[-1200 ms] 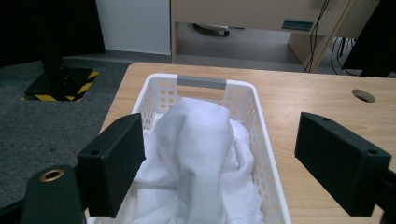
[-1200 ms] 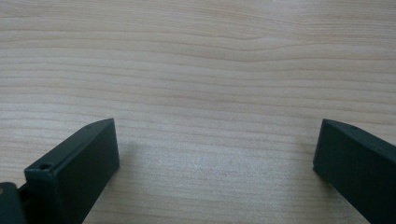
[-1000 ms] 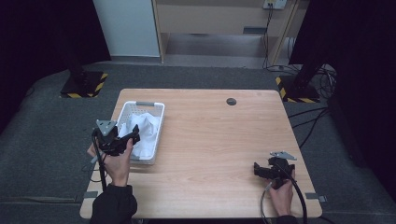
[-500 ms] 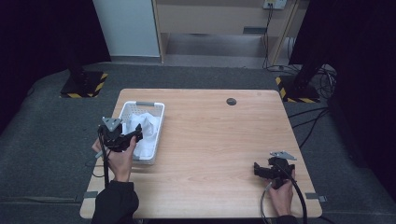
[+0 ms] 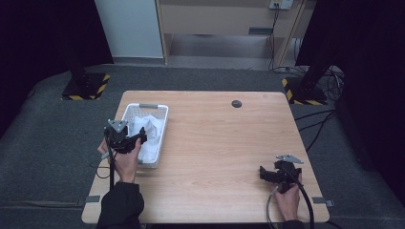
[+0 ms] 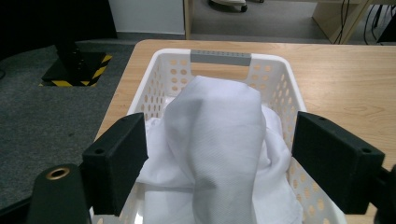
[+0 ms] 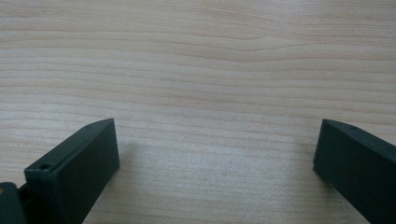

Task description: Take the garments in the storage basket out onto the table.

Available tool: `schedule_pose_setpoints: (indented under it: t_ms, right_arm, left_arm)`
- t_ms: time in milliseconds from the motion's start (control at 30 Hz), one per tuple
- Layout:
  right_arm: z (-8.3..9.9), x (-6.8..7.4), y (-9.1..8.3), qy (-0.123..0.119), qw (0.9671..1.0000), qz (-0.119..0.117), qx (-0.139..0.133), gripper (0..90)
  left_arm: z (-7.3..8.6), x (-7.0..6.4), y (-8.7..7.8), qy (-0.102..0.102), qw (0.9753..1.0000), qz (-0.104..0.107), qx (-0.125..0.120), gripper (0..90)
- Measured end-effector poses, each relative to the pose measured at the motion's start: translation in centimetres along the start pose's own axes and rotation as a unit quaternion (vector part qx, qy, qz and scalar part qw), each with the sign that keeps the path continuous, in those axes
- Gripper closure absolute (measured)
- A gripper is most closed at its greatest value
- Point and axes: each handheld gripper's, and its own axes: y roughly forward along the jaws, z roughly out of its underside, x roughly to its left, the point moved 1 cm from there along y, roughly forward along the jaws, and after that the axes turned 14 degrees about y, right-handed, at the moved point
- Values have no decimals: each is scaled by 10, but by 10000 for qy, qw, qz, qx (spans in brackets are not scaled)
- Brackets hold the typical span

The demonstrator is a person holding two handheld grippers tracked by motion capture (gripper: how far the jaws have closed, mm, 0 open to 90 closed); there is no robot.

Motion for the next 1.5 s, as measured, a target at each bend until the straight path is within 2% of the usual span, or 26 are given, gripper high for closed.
schedule_pose_setpoints:
  t_ms: [233,633,933,1500]
  right_arm:
    - [0,0,0,8,10000,0,2,2]
    - [0,0,0,9,10000,0,3,3]
    - [0,0,0,8,10000,0,3,2]
    - [0,0,0,9,10000,0,3,3]
  left_arm:
    - [6,-2,9,33,9999,-20,159,174]
    - [8,-6,17,85,9997,-28,213,175]
    - [12,-5,26,110,9990,-110,418,176]
    - [19,-7,39,128,9972,-101,729,213]
